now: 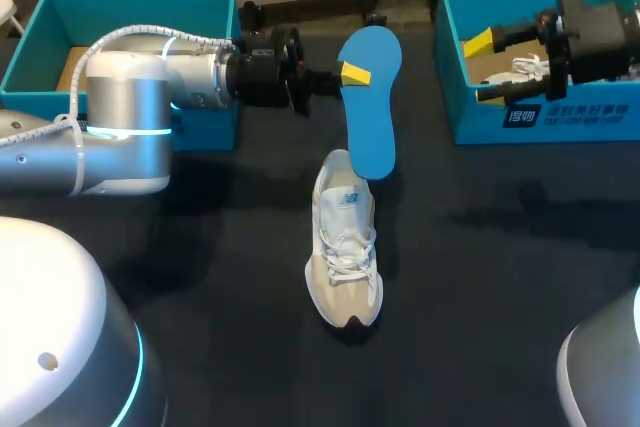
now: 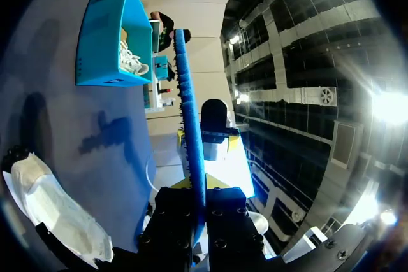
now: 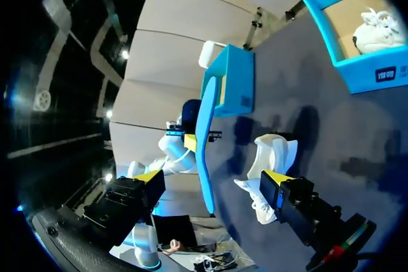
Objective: Take the shoe out of the shoebox, open the shoe tongue, remove and reinsert the insole, then place the shoe into the shoebox
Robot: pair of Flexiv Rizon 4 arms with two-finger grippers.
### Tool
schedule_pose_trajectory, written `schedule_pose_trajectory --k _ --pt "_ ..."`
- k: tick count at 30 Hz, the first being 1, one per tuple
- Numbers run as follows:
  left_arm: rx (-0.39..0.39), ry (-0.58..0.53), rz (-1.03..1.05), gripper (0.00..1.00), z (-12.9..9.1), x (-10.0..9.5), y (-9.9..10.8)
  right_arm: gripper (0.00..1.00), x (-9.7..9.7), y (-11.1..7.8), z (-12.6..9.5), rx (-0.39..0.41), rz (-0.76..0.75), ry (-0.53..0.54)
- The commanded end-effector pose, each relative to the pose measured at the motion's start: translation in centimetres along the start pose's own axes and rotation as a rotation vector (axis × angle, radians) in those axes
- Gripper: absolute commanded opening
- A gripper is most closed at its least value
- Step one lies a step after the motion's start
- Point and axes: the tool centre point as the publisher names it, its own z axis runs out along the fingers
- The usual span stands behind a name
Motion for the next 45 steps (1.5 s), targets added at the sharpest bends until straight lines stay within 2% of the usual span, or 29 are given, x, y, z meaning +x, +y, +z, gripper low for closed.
schedule_pose_trajectory --k 1,9,10,17,21,28,33,34,35,36,37,41,42,45 --pt "0.001 -0.002 0.0 0.0 0.0 0.0 0.1 1.0 -0.6 -0.2 0.3 -0.007 0.005 0.06" --pt "0.001 0.001 0.111 0.0 -0.4 0.4 -0.6 1.0 -1.0 -0.1 0.5 -0.005 0.028 0.07" --pt "-0.023 -0.026 0.208 0.0 -0.5 0.4 -0.7 1.0 -1.0 -0.1 0.5 -0.005 0.028 0.07" --pt "-0.079 -0.1 0.461 0.0 -0.7 0.8 -1.1 1.0 -1.0 -0.1 0.5 -0.005 0.028 0.07" --pt "-0.079 -0.13 0.623 0.0 -0.9 1.1 -1.5 1.0 -1.0 -0.1 0.5 -0.005 0.028 0.07" --pt "-0.047 -0.07 0.883 0.0 -0.8 1.4 -1.8 1.0 -1.0 -0.1 0.5 -0.005 0.028 0.07" --pt "-0.1 -0.154 1.382 0.0 -0.6 1.2 -2.4 1.0 -1.0 -0.1 0.5 -0.005 0.028 0.07" --pt "-0.095 -0.13 1.384 0.0 -0.7 1.2 -2.4 1.0 -1.0 -0.1 0.5 -0.005 0.028 0.07" --pt "-0.084 -0.16 1.48 0.0 -0.7 1.3 -2.5 1.0 -1.0 -0.1 0.5 -0.005 0.028 0.07" --pt "-0.119 -0.178 1.548 0.0 -0.7 1.1 -2.6 1.0 -1.0 -0.1 0.5 -0.005 0.028 0.07" --pt "-0.11 -0.197 1.636 0.0 -0.7 1.2 -2.7 1.0 -1.0 -0.1 0.5 -0.005 0.028 0.07" --pt "-0.185 -0.252 1.865 0.0 -0.8 1.3 -2.9 1.0 -1.0 -0.1 0.5 -0.005 0.028 0.07" --pt "-0.224 -0.273 1.961 0.0 -0.9 1.2 -2.9 1.0 -1.0 -0.1 0.5 -0.005 0.028 0.07" --pt "-0.258 -0.308 2.092 0.0 -1.2 1.2 -3.0 1.0 -1.0 -0.1 0.5 -0.005 0.028 0.07"
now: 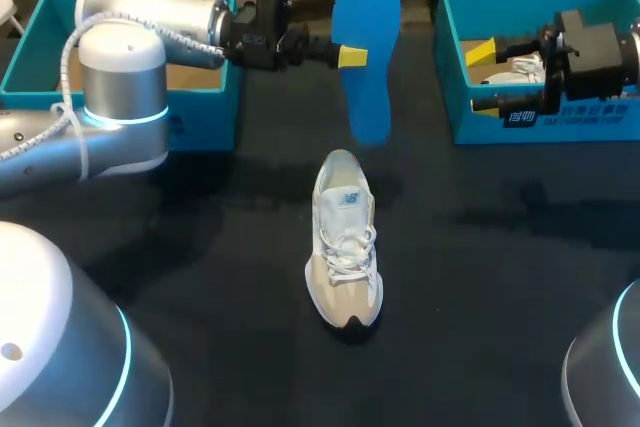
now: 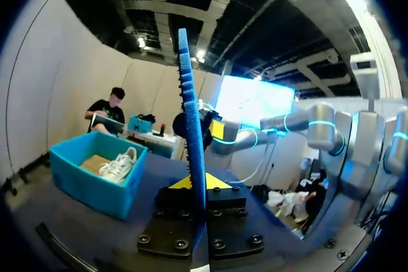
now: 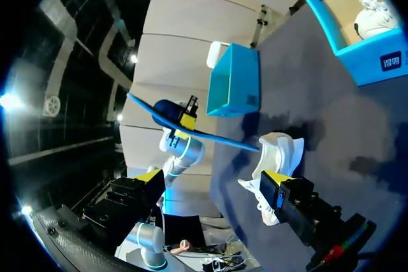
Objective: Take the shoe out of the shoebox, open the shoe tongue, remove and reinsert the insole, then place the shoe into the shoebox
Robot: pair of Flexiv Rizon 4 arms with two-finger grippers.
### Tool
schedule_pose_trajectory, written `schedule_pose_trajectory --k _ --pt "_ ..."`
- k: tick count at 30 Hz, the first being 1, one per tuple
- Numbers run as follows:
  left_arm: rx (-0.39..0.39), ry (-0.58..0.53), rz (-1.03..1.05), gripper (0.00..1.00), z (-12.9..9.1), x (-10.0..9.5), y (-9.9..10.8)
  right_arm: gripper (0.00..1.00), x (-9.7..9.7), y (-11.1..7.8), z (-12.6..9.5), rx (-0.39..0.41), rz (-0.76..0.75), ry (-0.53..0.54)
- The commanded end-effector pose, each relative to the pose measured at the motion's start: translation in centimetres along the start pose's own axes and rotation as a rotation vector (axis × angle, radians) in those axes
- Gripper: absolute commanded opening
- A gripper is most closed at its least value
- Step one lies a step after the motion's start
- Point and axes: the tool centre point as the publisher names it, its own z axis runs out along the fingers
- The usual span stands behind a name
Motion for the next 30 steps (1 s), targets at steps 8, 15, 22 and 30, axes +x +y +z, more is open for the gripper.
schedule_pose_trajectory --k 8,15,22,30 --pt "-0.163 -0.136 1.116 0.0 -0.88 0.54 -0.43 1.0 0.04 0.09 0.16 0.001 0.001 -0.002" --pt "-0.163 -0.136 1.116 0.0 -0.88 0.54 -0.43 1.0 0.04 0.09 0.16 0.001 0.001 -0.002" --pt "-0.163 -0.136 1.116 0.0 -0.88 0.54 -0.43 1.0 0.04 0.09 0.16 0.001 0.001 -0.002" --pt "-0.15 -0.106 1.338 0.0 -1.08 0.29 0.11 1.0 0.04 0.09 0.16 0.001 0.001 -0.002"
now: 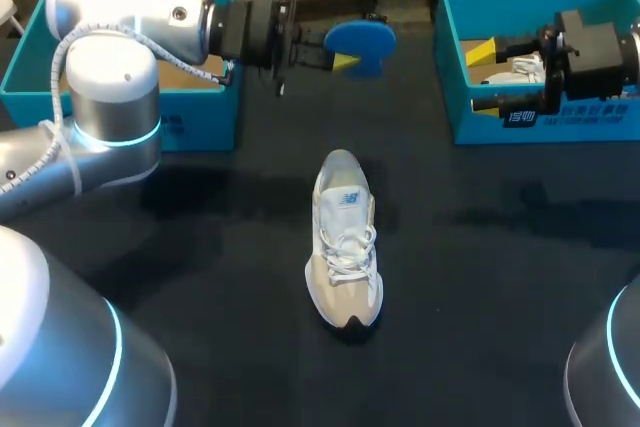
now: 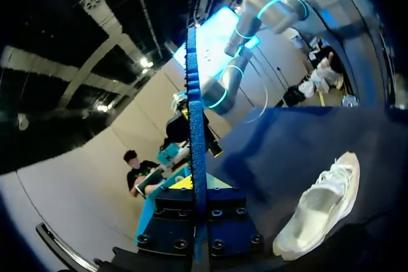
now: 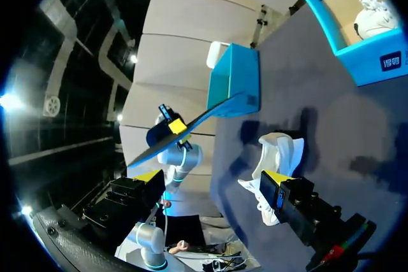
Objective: Take the shoe out of the shoebox, open the shoe tongue, remove and reinsert the insole, then place the shoe into the shoebox
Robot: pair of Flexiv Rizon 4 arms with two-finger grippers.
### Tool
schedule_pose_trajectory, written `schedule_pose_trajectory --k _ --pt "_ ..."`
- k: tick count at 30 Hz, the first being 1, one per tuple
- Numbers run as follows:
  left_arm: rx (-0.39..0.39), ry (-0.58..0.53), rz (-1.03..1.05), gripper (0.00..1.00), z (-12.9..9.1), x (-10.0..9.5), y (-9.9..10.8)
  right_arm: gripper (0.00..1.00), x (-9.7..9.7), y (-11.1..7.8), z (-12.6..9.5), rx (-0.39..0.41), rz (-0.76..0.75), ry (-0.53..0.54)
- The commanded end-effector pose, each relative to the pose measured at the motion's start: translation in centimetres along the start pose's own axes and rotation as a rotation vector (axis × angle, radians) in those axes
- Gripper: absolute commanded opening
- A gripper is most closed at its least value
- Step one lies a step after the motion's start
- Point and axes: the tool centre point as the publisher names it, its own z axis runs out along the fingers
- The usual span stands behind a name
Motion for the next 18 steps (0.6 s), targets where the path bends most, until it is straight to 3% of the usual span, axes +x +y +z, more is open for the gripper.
schedule_pose_trajectory --k 1,10,18 --pt "0.006 -0.031 0.361 0.0 -0.1 0.8 0.1 1.0 0.0 0.1 0.1 0.0 0.001 -0.002" --pt "-0.011 -0.165 0.719 0.0 -0.2 0.8 0.5 1.0 0.0 0.1 0.1 0.0 0.001 -0.002" --pt "-0.048 -0.22 0.803 0.0 -0.2 0.7 1.4 1.0 0.0 0.1 0.1 0.0 0.001 -0.002"
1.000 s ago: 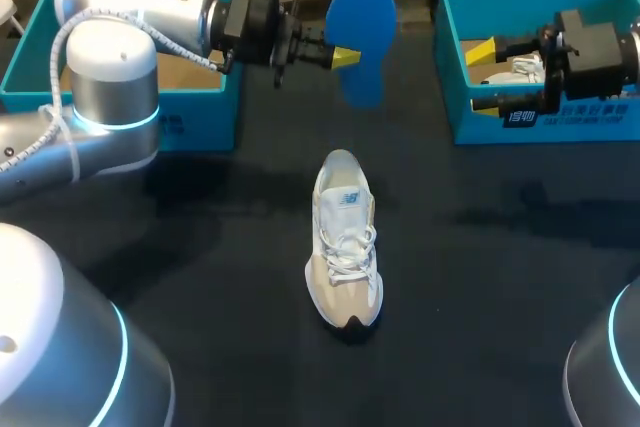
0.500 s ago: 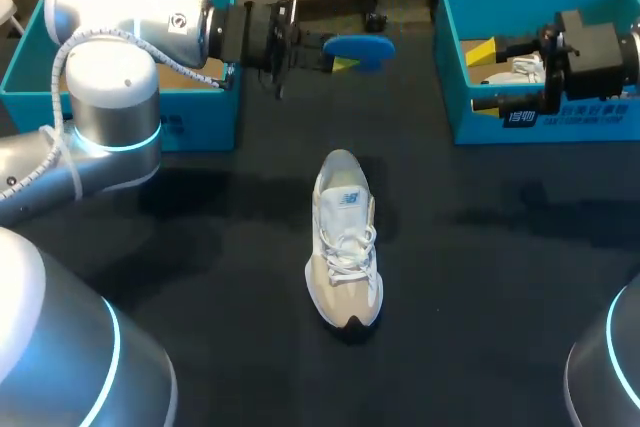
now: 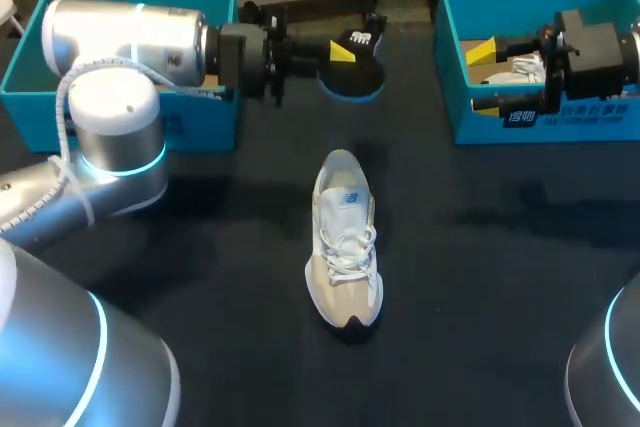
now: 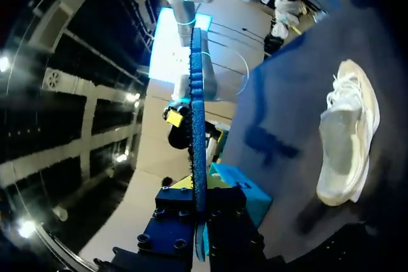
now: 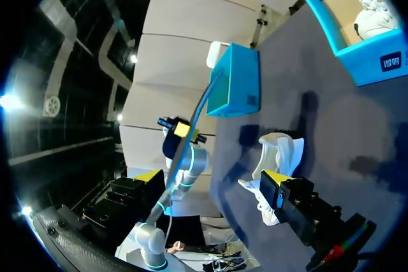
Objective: Take the shoe out of the shoebox, open the shoe tongue, remove and reinsert the insole, then place the shoe into the shoebox
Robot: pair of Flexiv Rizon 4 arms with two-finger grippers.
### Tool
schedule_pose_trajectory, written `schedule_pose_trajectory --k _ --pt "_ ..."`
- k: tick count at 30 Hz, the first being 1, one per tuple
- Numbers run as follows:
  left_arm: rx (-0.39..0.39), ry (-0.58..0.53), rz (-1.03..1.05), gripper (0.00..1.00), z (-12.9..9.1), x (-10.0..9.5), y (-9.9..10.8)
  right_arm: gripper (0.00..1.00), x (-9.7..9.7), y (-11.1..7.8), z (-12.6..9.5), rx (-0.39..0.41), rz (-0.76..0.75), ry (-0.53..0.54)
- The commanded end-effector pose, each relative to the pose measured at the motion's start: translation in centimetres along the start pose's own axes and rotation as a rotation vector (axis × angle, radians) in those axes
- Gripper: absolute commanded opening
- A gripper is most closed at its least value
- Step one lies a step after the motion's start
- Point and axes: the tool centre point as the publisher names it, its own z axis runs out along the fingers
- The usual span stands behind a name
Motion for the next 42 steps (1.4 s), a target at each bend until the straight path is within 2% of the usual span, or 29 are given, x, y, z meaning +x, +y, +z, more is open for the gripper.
schedule_pose_trajectory --k 1,16,28,31,34,35,37,42 --pt "-0.049 -0.109 0.232 0.0 0.3 0.7 -0.1 1.0 0.1 0.1 0.2 -0.001 -0.001 0.002" --pt "-0.059 -0.117 0.225 0.0 0.8 1.0 0.0 1.0 0.9 -0.2 2.8 0.021 -0.005 0.035" --pt "-0.073 -0.125 0.263 0.0 3.5 1.1 0.3 1.0 1.1 -0.4 5.7 0.056 -0.001 0.058" --pt "-0.071 -0.123 0.271 0.0 4.1 1.4 0.4 0.89 1.2 -0.5 6.1 0.067 0.003 0.062" --pt "-0.068 -0.121 0.281 0.0 4.6 1.5 0.4 0.88 1.4 -0.5 6.3 0.075 0.003 0.064" --pt "-0.066 -0.12 0.289 0.0 4.9 1.6 0.4 0.75 1.4 -0.5 6.5 0.083 0.003 0.065" --pt "-0.069 -0.123 0.289 0.0 5.2 1.7 0.5 0.65 1.4 -0.5 6.8 0.09 0.006 0.063" --pt "-0.083 -0.141 0.295 0.0 6.0 1.6 1.0 0.6 1.3 -0.7 7.3 0.11 0.02 0.07"
